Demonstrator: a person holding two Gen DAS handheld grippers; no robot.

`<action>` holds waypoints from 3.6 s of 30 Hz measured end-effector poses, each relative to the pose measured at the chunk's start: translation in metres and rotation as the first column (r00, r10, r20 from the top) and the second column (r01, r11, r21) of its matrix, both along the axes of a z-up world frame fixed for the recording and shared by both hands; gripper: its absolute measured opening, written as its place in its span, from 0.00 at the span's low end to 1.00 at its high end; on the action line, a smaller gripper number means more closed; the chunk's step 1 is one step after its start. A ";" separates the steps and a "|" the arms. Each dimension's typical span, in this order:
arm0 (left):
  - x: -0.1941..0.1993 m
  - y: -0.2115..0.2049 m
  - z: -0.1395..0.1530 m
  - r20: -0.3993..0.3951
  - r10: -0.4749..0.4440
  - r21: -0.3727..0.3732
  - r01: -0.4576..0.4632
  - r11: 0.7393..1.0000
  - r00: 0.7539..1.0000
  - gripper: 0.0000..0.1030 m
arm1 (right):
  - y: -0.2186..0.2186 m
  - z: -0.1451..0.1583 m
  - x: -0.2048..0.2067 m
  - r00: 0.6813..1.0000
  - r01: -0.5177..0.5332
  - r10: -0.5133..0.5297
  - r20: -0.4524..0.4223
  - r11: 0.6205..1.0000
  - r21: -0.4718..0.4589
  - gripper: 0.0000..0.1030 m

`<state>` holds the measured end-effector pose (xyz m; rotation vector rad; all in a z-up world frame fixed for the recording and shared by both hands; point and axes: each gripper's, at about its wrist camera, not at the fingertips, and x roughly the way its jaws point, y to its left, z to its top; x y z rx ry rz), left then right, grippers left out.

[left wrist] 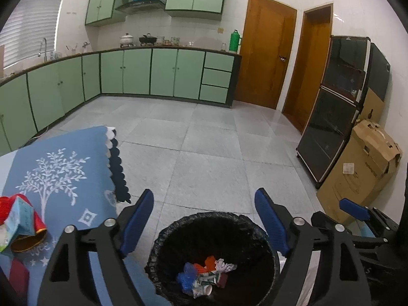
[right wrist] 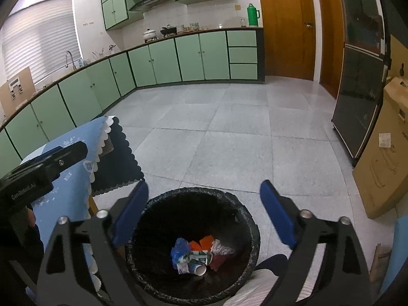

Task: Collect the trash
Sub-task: 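Carry tissue and carton over the bin and open both tools to drop them, then move both tools back over the table, then grasp the second red scrub pad with the left tool, then grasp the blue-and-white milk carton with the right tool and lift it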

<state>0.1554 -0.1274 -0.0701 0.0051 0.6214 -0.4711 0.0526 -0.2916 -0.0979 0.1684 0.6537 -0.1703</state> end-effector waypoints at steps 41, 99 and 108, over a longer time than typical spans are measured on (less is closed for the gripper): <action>-0.049 0.268 -0.061 -0.130 0.509 0.149 -0.491 0.858 0.851 0.83 | 0.228 -0.005 0.049 0.908 -0.418 0.418 -0.001 0.907 0.046 0.87; -0.053 0.314 -0.027 -0.005 0.624 0.135 -0.618 0.774 0.781 0.49 | 0.299 0.003 0.094 0.849 -0.528 0.529 -0.007 0.849 0.008 0.80; -0.043 0.328 -0.029 -0.004 0.636 0.145 -0.629 0.764 0.771 0.49 | 0.317 -0.004 0.117 0.835 -0.547 0.548 -0.054 0.837 0.025 0.57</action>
